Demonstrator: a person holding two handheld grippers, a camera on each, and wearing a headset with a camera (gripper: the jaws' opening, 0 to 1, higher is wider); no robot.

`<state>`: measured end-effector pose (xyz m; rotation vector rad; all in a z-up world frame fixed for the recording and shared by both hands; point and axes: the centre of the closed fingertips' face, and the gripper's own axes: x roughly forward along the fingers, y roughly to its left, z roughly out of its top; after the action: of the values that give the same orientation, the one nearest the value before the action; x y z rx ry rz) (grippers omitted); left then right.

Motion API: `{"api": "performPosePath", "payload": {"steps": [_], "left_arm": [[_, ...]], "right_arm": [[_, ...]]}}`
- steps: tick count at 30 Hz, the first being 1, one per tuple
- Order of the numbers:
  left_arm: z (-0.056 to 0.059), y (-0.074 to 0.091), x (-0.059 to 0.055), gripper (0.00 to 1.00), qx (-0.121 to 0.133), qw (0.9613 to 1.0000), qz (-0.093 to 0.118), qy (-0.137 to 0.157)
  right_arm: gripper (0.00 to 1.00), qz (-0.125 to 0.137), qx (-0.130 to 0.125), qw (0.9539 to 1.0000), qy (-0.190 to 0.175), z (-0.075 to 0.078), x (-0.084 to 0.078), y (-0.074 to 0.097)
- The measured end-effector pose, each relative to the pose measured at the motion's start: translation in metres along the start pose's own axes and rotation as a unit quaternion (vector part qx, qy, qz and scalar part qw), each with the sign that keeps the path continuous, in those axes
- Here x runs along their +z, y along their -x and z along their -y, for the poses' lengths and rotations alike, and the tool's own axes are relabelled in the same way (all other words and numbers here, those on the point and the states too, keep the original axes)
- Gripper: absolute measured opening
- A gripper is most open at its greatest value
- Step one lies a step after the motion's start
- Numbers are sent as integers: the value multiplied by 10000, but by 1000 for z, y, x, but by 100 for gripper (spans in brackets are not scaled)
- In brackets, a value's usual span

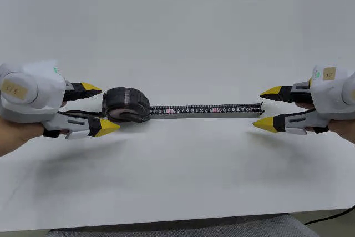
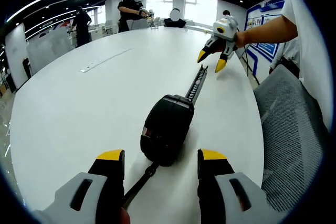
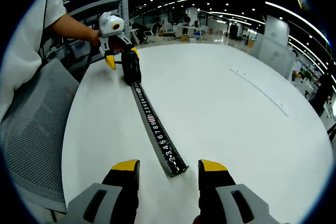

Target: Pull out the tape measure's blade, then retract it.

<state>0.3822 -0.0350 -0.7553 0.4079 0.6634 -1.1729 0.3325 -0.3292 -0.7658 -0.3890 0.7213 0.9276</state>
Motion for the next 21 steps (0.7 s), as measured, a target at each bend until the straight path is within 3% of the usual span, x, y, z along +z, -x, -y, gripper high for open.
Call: {"api": "performPosePath", "payload": {"steps": [3,8,9,11,13,14,21], "left_arm": [[-2,9,-2,57,264,9995,111,125],[2,24,-4,60,472,9979,225,383],[-1,27,-5,61,627,9965,296,473],[3,31,-7,61,630,9960,304,548],[2,36,-8,62,870,9937,359,615],[5,36,-11,63,817,9936,341,703],[9,50,-16,64,1113,9892,458,838]], "right_arm": [[47,75,-76,9999,-117,-5,3,5],[53,139,-250,9991,-314,-11,5,10],[54,145,-300,9989,-340,-12,5,12],[55,175,-345,9984,-420,-14,5,13],[55,245,-456,9978,-426,-17,9,16],[56,261,-489,9975,-438,-18,10,16],[60,310,-661,9962,-482,-28,13,19]]}}
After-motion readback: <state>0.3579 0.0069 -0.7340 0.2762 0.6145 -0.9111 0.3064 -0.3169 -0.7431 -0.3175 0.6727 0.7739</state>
